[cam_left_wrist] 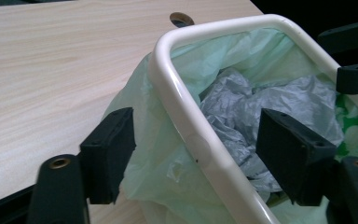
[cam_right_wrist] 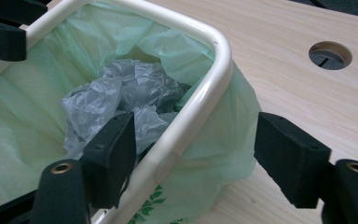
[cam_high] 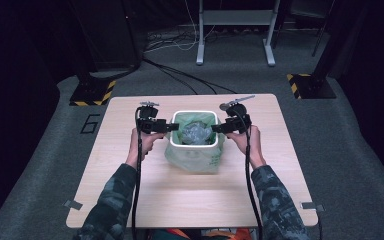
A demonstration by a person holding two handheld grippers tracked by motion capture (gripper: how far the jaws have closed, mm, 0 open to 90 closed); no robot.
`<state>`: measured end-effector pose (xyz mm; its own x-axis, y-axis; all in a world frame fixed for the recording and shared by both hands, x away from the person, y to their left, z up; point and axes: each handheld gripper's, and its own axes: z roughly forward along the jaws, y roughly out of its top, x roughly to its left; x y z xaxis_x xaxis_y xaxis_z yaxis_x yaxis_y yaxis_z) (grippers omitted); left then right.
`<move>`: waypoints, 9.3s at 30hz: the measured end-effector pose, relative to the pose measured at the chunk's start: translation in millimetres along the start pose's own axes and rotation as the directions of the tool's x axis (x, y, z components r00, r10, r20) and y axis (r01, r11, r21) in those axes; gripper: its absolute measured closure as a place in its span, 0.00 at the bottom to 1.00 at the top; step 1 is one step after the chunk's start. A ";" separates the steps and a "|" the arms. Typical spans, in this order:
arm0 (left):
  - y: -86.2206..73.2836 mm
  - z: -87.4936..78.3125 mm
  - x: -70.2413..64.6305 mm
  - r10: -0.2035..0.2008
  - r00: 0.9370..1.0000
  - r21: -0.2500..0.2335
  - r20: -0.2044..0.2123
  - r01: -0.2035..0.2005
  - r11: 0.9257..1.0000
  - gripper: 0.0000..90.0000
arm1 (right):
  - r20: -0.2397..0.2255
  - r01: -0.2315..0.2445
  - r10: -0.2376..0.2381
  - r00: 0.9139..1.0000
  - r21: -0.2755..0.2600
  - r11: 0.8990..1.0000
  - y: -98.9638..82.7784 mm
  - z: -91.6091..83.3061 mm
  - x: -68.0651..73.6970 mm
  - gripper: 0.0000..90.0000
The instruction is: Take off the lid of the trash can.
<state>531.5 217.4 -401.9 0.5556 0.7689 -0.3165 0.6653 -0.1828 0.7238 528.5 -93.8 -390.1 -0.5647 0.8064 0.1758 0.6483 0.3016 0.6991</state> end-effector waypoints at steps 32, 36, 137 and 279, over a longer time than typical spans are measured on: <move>-6.1 16.8 -13.1 0.024 0.996 0.014 -0.088 -0.023 1.000 0.63 | 0.050 -0.023 0.020 0.999 0.047 0.999 6.4 18.6 12.4 0.60; -6.0 16.8 -13.1 0.024 0.996 0.015 -0.089 -0.022 1.000 0.63 | 0.060 -0.022 0.019 0.998 0.048 0.999 6.6 18.4 13.8 0.60; 0.0 18.3 -15.2 0.025 0.987 0.025 -0.160 -0.021 0.999 0.68 | 0.074 -0.042 0.038 0.997 0.063 0.997 13.9 21.5 14.4 0.63; 6.6 5.9 -67.3 0.162 0.976 0.012 -0.145 -0.162 0.987 0.53 | 0.183 -0.027 0.024 0.983 0.013 1.000 26.8 -27.9 18.2 0.88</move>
<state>501.5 160.8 -379.4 0.5778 0.8097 -0.1025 0.5721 -0.3123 0.7584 521.3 -85.2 -348.9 -0.4459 0.8929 0.0632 0.6698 0.2860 0.6853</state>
